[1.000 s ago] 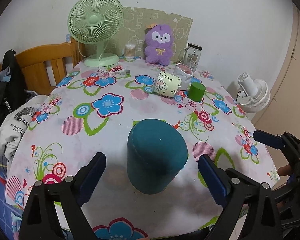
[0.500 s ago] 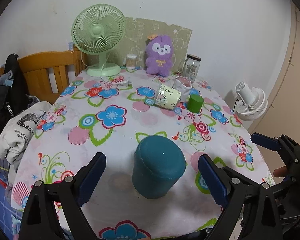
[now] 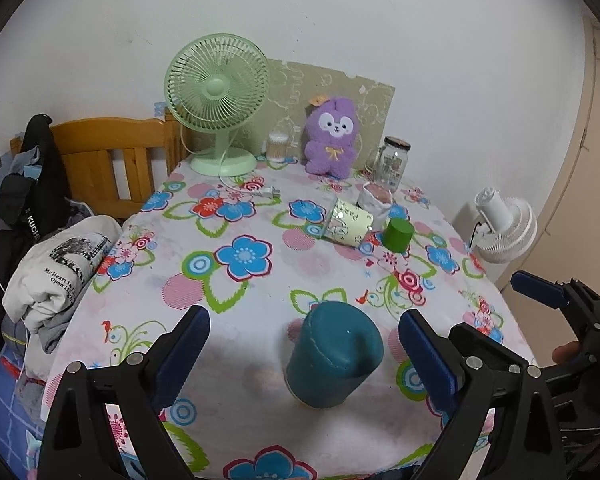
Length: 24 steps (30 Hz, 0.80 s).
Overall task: Flip cup upside down
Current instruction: 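Open the left gripper and pull it back from the cup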
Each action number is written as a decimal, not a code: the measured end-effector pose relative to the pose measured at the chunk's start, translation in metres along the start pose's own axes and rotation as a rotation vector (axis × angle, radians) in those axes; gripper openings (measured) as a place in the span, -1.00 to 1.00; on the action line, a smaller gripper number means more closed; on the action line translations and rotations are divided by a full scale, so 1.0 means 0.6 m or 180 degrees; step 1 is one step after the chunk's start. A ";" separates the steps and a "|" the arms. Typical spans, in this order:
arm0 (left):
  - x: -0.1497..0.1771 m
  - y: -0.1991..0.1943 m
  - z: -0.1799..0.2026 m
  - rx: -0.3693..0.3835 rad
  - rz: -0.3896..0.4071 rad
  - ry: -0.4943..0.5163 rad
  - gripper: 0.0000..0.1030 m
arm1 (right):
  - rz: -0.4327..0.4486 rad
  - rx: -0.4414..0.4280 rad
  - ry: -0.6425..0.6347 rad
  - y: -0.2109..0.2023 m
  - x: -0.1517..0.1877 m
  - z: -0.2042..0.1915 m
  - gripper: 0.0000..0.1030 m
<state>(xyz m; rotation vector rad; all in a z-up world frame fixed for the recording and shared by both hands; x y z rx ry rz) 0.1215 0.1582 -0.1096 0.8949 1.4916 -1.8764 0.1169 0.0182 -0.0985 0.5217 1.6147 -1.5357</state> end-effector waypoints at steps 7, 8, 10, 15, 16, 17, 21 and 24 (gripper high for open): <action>-0.027 -0.034 -0.012 0.0001 0.0192 -0.0034 0.97 | 0.0125 0.0181 -0.0067 -0.019 -0.020 -0.002 0.92; -0.034 -0.043 -0.015 -0.0017 0.0257 -0.0054 0.98 | 0.0138 0.0209 -0.0067 -0.022 -0.022 -0.001 0.92; -0.046 -0.059 -0.020 -0.0061 0.0365 -0.0073 1.00 | 0.0168 0.0263 -0.0041 -0.027 -0.027 0.003 0.92; -0.064 -0.084 -0.026 -0.0110 0.0540 -0.0079 1.00 | 0.0356 0.0400 -0.0002 -0.057 -0.046 0.008 0.92; -0.065 -0.089 -0.027 -0.0112 0.0569 -0.0082 1.00 | 0.0411 0.0433 -0.0009 -0.065 -0.051 0.008 0.92; -0.067 -0.092 -0.028 -0.0112 0.0600 -0.0085 1.00 | 0.0485 0.0478 -0.0029 -0.076 -0.058 0.007 0.92; -0.074 -0.104 -0.028 -0.0167 0.0720 -0.0063 1.00 | 0.0617 0.0588 -0.0070 -0.097 -0.072 0.006 0.92; -0.075 -0.109 -0.026 -0.0201 0.0780 -0.0009 1.00 | 0.0738 0.0554 0.0019 -0.112 -0.079 0.008 0.93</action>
Point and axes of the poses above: each gripper's, at about its wrist camera, not at the fingertips, and y roughly the way its jaws point, z to its right, x to its underside, the point moved 10 cm from there along y, roughly the way its jaws point, and after that the axes turned 1 degree about -x, right-handed, at the moved point
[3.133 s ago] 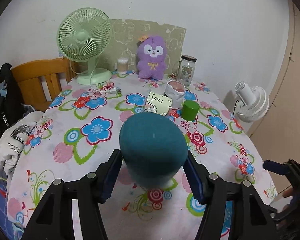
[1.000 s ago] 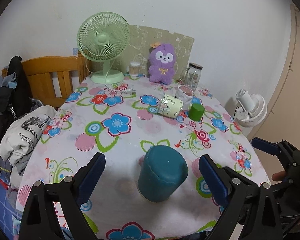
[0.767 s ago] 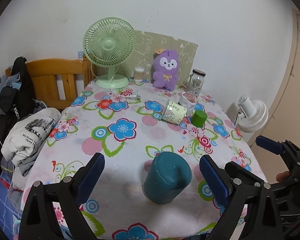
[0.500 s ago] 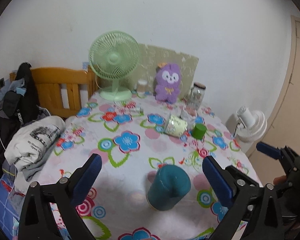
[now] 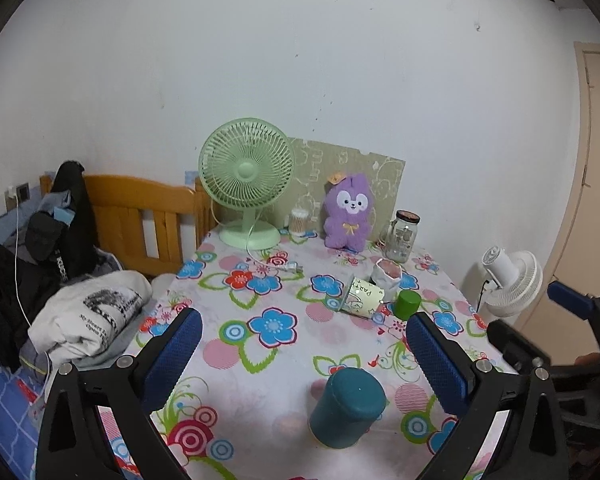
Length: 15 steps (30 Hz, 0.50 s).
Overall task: Flip cup upside down
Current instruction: 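Open the left gripper and pull it back from the cup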
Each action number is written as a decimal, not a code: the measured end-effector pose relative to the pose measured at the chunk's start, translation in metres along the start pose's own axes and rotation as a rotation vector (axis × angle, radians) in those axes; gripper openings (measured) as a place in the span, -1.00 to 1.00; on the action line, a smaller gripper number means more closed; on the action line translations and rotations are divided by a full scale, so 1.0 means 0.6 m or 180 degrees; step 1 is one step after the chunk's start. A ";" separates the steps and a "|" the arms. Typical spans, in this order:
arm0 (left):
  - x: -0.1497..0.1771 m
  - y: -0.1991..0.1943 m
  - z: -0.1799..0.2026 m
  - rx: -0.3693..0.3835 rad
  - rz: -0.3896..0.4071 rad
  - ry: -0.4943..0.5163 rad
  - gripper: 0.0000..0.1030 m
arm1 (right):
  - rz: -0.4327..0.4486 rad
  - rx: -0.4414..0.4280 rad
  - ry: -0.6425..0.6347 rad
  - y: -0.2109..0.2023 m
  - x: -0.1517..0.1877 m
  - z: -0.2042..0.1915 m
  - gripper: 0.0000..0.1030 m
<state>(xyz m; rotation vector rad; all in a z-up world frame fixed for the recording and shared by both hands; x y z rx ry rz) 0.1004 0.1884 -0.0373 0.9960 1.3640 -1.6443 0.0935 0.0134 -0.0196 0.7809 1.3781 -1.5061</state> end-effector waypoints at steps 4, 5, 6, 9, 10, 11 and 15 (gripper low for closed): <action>-0.003 -0.004 0.006 0.0002 0.0048 0.0052 1.00 | 0.0074 -0.0133 0.0201 -0.002 -0.003 0.001 1.00; -0.003 -0.004 0.006 -0.0009 0.0049 0.0063 1.00 | 0.0060 -0.0144 0.0212 0.000 -0.002 0.000 1.00; -0.002 -0.004 0.005 -0.0020 0.0048 0.0068 1.00 | 0.0041 -0.0144 0.0211 0.003 0.000 -0.001 1.00; 0.002 0.001 0.000 -0.0036 0.0014 0.0069 1.00 | -0.0009 -0.0102 0.0175 0.007 0.005 -0.004 1.00; 0.003 0.003 -0.001 -0.0036 0.0002 0.0060 1.00 | -0.0018 -0.0096 0.0170 0.007 0.006 -0.005 1.00; 0.005 0.004 -0.003 -0.0041 -0.0010 0.0051 1.00 | -0.0023 -0.0085 0.0173 0.008 0.007 -0.005 1.00; 0.010 0.008 -0.007 -0.0086 -0.0036 0.0067 1.00 | -0.0051 -0.0078 0.0213 0.012 0.012 -0.004 1.00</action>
Point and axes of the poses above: each gripper's, at about its wrist camera, not at the fingertips, and y roughly the way its jaws point, z to its right, x to its underside, the point moved 10 cm from there along y, roughly the way its jaws point, and after that the axes turned 1 degree about -x, right-handed, at the moved point
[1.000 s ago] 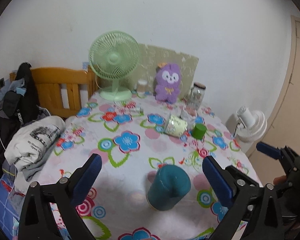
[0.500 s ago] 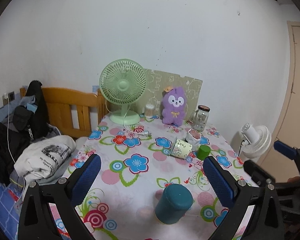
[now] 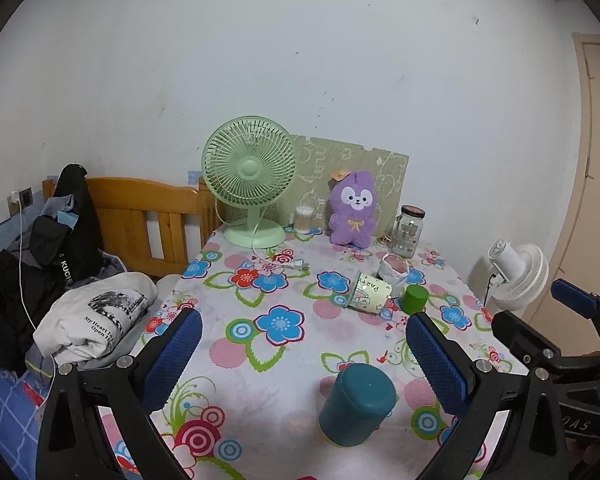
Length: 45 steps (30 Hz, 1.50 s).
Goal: Flip cup upside down
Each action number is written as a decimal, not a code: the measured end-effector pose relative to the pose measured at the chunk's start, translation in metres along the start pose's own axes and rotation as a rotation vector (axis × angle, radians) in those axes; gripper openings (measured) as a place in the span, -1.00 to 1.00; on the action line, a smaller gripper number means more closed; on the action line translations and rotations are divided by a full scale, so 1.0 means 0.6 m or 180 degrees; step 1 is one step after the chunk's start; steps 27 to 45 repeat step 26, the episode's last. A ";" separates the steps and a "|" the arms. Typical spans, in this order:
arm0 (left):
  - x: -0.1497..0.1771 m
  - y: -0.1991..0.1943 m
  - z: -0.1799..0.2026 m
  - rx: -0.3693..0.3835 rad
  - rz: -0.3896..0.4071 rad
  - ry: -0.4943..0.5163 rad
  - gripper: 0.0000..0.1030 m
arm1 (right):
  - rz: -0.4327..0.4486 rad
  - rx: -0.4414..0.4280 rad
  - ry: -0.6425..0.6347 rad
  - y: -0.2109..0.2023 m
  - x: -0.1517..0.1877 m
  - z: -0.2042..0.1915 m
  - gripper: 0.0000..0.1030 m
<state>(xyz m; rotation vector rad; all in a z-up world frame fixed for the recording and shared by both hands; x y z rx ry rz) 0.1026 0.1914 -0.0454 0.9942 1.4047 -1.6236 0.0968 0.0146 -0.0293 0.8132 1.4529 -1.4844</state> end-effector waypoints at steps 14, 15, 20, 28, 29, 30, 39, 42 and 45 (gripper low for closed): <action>0.013 0.014 0.002 0.0009 -0.0103 0.0023 1.00 | -0.0090 0.0011 0.0021 0.011 0.013 0.001 1.00; 0.013 0.014 0.002 0.0010 -0.0104 0.0025 1.00 | -0.0085 0.0010 0.0028 0.011 0.013 0.001 1.00; 0.013 0.016 0.002 0.0008 -0.0107 0.0016 1.00 | -0.0088 -0.0005 0.0035 0.013 0.014 0.000 1.00; 0.013 0.017 0.002 0.0006 -0.0115 0.0029 1.00 | -0.0101 -0.0019 0.0012 0.016 0.016 -0.003 1.00; 0.013 0.017 0.002 0.0006 -0.0115 0.0029 1.00 | -0.0101 -0.0019 0.0012 0.016 0.016 -0.003 1.00; 0.013 0.017 0.002 0.0006 -0.0115 0.0029 1.00 | -0.0101 -0.0019 0.0012 0.016 0.016 -0.003 1.00; 0.013 0.017 0.002 0.0006 -0.0115 0.0029 1.00 | -0.0101 -0.0019 0.0012 0.016 0.016 -0.003 1.00; 0.013 0.017 0.002 0.0006 -0.0115 0.0029 1.00 | -0.0101 -0.0019 0.0012 0.016 0.016 -0.003 1.00; 0.013 0.017 0.002 0.0006 -0.0115 0.0029 1.00 | -0.0101 -0.0019 0.0012 0.016 0.016 -0.003 1.00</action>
Point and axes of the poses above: each gripper's, at about its wrist camera, not at the fingertips, and y roughly the way its jaws point, z to its right, x to its underside, the point moved 10 cm from there along y, roughly the way its jaws point, and after that the axes turned 1 degree about -x, right-handed, at the moved point
